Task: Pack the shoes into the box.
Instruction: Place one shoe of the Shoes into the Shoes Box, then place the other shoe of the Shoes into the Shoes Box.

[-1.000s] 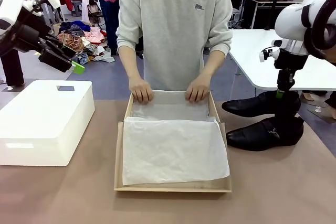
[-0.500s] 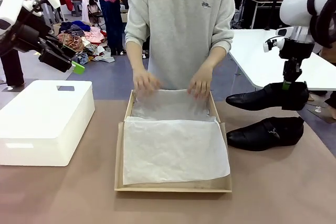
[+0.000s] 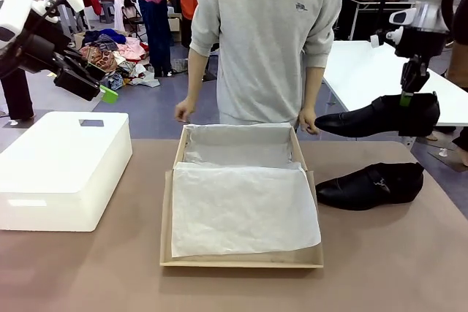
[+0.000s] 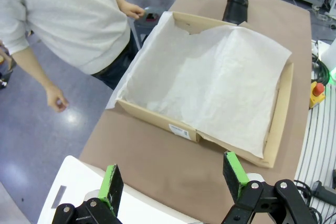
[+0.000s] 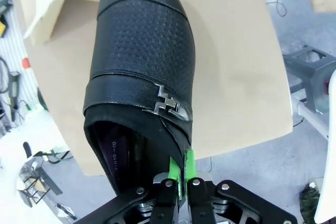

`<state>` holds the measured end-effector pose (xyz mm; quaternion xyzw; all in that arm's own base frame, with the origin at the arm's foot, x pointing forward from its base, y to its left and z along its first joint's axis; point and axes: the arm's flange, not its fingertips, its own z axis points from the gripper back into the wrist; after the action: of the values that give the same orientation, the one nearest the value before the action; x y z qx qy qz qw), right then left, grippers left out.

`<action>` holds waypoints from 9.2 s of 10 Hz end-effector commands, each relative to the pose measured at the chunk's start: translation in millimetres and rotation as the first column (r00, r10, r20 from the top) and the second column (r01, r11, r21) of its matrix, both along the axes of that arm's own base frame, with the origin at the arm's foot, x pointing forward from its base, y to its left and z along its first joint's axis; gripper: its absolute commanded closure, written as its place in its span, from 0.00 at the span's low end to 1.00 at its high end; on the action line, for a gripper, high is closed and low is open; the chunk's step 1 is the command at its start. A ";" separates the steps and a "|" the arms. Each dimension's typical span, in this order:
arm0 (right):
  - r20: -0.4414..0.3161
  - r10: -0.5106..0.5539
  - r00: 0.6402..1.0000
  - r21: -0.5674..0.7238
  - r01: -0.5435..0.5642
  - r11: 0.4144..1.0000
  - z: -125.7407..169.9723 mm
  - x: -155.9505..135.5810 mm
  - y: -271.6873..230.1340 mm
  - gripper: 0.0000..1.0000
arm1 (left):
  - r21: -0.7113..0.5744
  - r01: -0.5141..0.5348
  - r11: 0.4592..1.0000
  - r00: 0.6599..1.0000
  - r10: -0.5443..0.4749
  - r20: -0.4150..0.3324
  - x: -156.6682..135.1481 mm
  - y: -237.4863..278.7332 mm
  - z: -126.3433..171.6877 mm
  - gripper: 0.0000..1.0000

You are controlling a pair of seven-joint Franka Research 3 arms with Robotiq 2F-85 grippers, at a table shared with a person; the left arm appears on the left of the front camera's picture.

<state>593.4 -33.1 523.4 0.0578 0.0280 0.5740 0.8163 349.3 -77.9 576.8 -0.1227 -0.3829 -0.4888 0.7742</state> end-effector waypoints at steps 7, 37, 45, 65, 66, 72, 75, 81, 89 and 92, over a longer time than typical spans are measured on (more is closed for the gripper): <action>0.026 0.011 1.000 -0.064 -0.009 0.998 62.8 -19.1 105.6 1.00 | -0.008 0.020 1.000 1.000 -0.020 0.006 1.0 0.8 -0.4 0.00; 0.084 0.204 0.975 0.059 -0.209 0.976 -56.8 -18.1 326.0 1.00 | -0.008 0.020 1.000 1.000 -0.020 0.006 1.0 0.8 -0.4 0.00; 0.076 0.240 0.968 0.057 -0.244 0.968 -112.6 -8.2 336.9 1.00 | -0.008 0.020 1.000 1.000 -0.020 0.006 1.0 0.8 -0.4 0.00; 0.034 0.266 0.963 0.071 -0.268 0.961 -81.1 -13.1 325.8 0.00 | -0.008 0.020 1.000 1.000 -0.020 0.006 1.0 0.8 -0.4 0.00; 0.020 0.244 0.970 0.076 -0.245 0.967 -78.0 -14.8 322.9 0.00 | -0.008 0.020 1.000 1.000 -0.020 0.006 1.0 0.8 -0.4 0.00; 0.049 0.256 0.965 -0.033 -0.255 0.966 -12.3 -50.4 259.0 0.00 | -0.008 0.020 1.000 1.000 -0.020 0.006 1.0 0.8 -0.4 0.00; 0.096 0.317 0.944 -0.125 -0.304 0.944 2.5 -72.1 212.9 0.00 | -0.008 0.020 1.000 1.000 -0.020 0.006 1.0 0.8 -0.4 0.00; 0.141 0.237 0.961 -0.083 -0.227 0.970 -15.1 -85.2 131.5 0.00 | -0.008 0.020 1.000 1.000 -0.020 0.006 1.0 0.8 -0.4 0.00; 0.120 0.234 0.965 -0.097 -0.223 0.970 -32.1 -76.5 106.4 0.00 | -0.008 0.020 1.000 1.000 -0.020 0.006 1.0 0.8 -0.4 0.00; 0.120 0.234 0.965 -0.097 -0.223 0.970 -32.1 -76.5 106.4 0.00 | -0.008 0.020 1.000 1.000 -0.020 0.006 1.0 0.8 -0.4 0.00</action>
<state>517.3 72.3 488.8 -0.0156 0.0067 0.6673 0.7446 349.5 -78.0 577.2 -0.1215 -0.3829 -0.4890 0.7743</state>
